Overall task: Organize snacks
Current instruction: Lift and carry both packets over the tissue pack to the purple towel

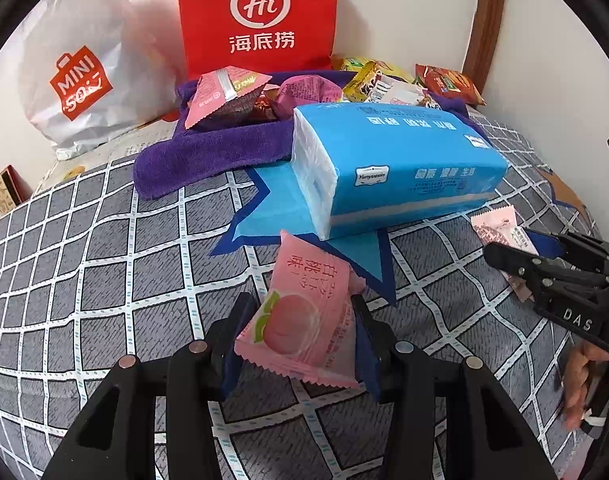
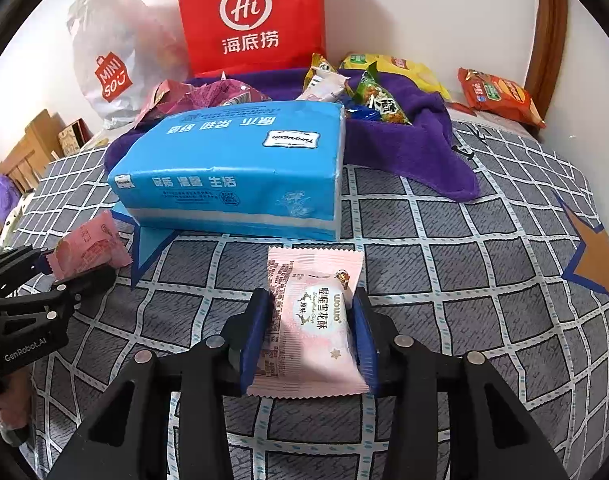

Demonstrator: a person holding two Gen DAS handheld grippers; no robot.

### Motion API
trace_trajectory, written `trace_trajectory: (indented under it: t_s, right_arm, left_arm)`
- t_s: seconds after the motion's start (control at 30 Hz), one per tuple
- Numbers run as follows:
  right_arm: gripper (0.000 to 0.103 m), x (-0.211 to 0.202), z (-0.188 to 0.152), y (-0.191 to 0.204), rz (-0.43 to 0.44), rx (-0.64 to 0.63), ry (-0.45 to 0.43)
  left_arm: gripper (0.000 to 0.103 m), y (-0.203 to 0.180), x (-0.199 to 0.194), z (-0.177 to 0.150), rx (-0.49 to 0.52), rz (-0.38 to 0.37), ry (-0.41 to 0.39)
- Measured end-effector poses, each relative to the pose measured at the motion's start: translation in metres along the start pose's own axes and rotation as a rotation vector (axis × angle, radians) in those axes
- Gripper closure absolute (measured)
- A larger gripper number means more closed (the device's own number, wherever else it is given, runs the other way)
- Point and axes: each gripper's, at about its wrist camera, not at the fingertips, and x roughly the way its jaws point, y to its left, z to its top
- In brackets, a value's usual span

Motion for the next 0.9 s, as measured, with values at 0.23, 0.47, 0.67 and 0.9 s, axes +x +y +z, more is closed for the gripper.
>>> trace_trajectory:
  t_s: [0.23,0.47,0.67,0.9]
  right_arm:
    - [0.057,0.001,0.000,0.003,-0.007,-0.013,0.002]
    - [0.052,0.001,0.000,0.005,0.005,-0.036,0.004]
    - [0.067,-0.003,0.000,-0.006,0.022,0.020,-0.007]
    - [0.068,-0.029,0.008,0.003,0.013,-0.008,-0.047]
  left_arm:
    - [0.058,0.003,-0.001,-0.001,-0.025,-0.022,-0.004]
    - [0.059,0.015,-0.004,-0.001,-0.095,-0.080,-0.017]
    - [0.060,0.022,-0.013,0.001,-0.172,-0.130,0.021]
    - [0.060,0.017,-0.039,0.010,-0.174,-0.153,0.001]
